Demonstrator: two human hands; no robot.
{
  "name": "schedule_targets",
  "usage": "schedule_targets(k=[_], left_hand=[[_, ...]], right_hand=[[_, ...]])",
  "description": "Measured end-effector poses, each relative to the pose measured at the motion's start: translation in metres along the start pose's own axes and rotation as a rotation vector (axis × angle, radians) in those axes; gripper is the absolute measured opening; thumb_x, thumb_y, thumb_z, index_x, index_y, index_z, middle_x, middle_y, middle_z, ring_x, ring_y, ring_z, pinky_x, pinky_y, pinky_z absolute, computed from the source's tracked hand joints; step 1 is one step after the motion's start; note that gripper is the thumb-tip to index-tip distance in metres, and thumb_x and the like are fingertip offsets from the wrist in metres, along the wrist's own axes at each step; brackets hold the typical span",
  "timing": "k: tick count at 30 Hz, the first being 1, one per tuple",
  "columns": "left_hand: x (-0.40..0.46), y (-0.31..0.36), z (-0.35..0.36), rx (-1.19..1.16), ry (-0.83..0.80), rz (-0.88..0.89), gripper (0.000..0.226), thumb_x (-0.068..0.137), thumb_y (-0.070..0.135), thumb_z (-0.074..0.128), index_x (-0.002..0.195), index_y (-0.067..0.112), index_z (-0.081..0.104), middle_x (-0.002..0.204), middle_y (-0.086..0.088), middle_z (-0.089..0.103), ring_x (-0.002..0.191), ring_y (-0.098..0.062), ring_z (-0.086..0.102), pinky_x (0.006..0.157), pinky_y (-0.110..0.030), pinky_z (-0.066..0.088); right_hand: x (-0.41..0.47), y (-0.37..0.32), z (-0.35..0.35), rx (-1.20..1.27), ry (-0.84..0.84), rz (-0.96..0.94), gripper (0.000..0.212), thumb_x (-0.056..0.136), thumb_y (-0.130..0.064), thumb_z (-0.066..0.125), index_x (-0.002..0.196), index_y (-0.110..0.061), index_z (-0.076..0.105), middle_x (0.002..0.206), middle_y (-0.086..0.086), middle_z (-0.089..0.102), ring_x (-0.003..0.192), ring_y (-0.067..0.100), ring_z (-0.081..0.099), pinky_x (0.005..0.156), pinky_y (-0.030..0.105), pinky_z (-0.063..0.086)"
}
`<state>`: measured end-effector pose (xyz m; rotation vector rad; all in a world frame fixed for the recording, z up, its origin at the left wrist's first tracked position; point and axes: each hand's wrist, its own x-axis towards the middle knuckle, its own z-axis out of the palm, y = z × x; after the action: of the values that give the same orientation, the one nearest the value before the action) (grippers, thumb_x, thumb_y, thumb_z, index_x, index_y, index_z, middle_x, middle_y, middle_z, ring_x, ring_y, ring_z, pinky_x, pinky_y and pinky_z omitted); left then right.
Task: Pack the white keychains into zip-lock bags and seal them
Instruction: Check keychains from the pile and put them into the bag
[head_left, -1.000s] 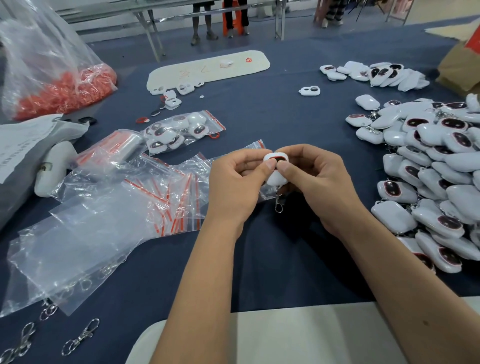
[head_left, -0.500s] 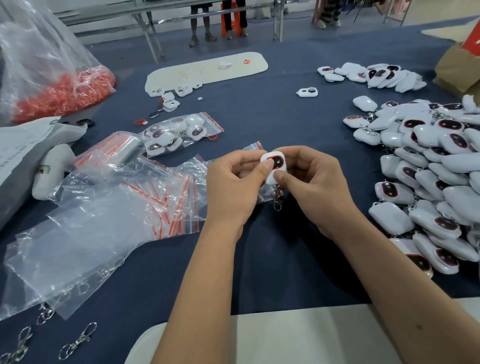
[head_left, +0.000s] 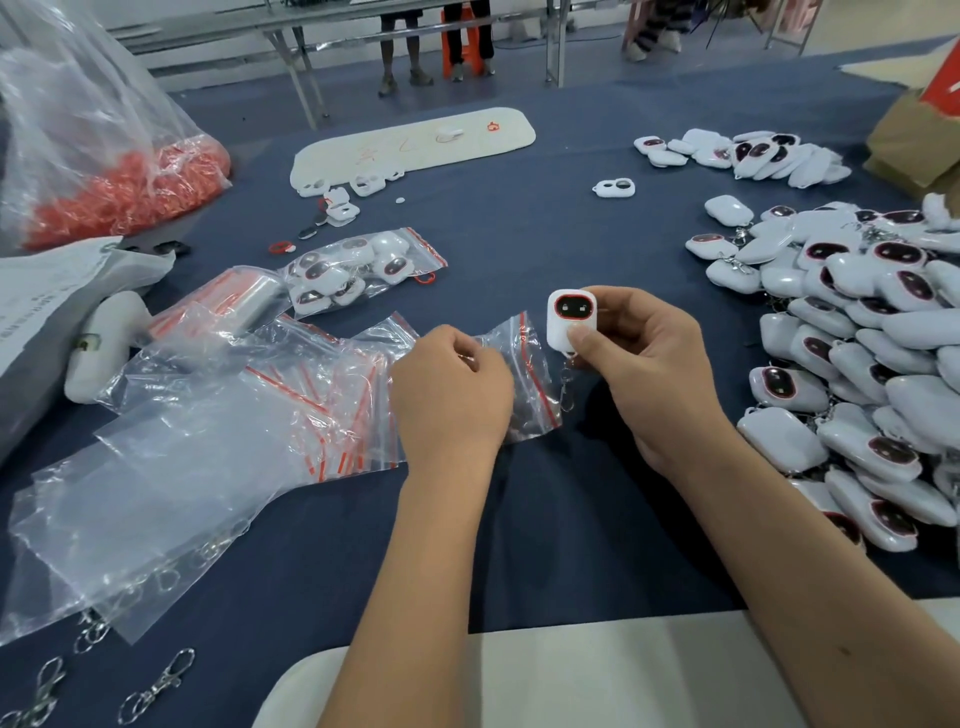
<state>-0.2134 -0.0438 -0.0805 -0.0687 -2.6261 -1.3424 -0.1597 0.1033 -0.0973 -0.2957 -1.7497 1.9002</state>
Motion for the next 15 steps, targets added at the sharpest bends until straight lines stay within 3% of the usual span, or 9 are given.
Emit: schedule_targets(k=[4, 6, 8, 11, 15], left_hand=[[-0.007, 0.006, 0.001, 0.097, 0.023, 0.062, 0.031, 0.087, 0.049, 0.067, 0.079, 0.022, 0.056, 0.073, 0.008, 0.061, 0.073, -0.015, 0.058, 0.062, -0.031, 0.038], [-0.01, 0.009, 0.001, 0.118, 0.011, 0.116, 0.044, 0.081, 0.061, 0.069, 0.078, 0.023, 0.048, 0.074, 0.008, 0.057, 0.07, -0.012, 0.054, 0.06, -0.032, 0.036], [-0.011, 0.01, 0.0, 0.121, -0.021, 0.156, 0.049, 0.075, 0.064, 0.073, 0.078, 0.024, 0.045, 0.074, 0.008, 0.054, 0.067, -0.012, 0.051, 0.057, -0.032, 0.034], [-0.011, 0.009, -0.001, 0.074, -0.091, 0.189, 0.05, 0.071, 0.062, 0.077, 0.08, 0.023, 0.046, 0.073, 0.008, 0.054, 0.068, -0.012, 0.052, 0.058, -0.031, 0.035], [-0.012, 0.009, -0.001, 0.093, -0.147, 0.226, 0.05, 0.068, 0.063, 0.076, 0.078, 0.025, 0.045, 0.073, 0.009, 0.054, 0.069, -0.011, 0.052, 0.057, -0.03, 0.036]], right_hand=[[0.001, -0.001, -0.001, 0.04, 0.031, 0.038, 0.018, 0.095, -0.015, 0.077, 0.113, -0.016, 0.076, 0.094, 0.002, 0.08, 0.081, 0.012, 0.074, 0.074, 0.021, 0.058], [0.001, -0.002, 0.0, 0.073, 0.031, 0.044, 0.017, 0.098, -0.019, 0.076, 0.114, -0.016, 0.074, 0.094, 0.006, 0.078, 0.078, 0.018, 0.075, 0.071, 0.028, 0.062], [0.0, -0.003, 0.001, 0.092, 0.035, 0.058, 0.02, 0.1, -0.019, 0.073, 0.119, -0.015, 0.067, 0.093, 0.011, 0.075, 0.07, 0.022, 0.075, 0.063, 0.033, 0.062], [0.001, -0.002, 0.0, 0.062, 0.078, 0.078, 0.026, 0.101, -0.011, 0.069, 0.124, -0.014, 0.056, 0.101, 0.021, 0.071, 0.06, 0.02, 0.072, 0.054, 0.028, 0.058], [0.003, -0.002, -0.001, 0.022, 0.159, 0.092, 0.023, 0.1, -0.006, 0.067, 0.12, -0.011, 0.058, 0.098, 0.02, 0.072, 0.057, 0.016, 0.068, 0.053, 0.023, 0.052]])
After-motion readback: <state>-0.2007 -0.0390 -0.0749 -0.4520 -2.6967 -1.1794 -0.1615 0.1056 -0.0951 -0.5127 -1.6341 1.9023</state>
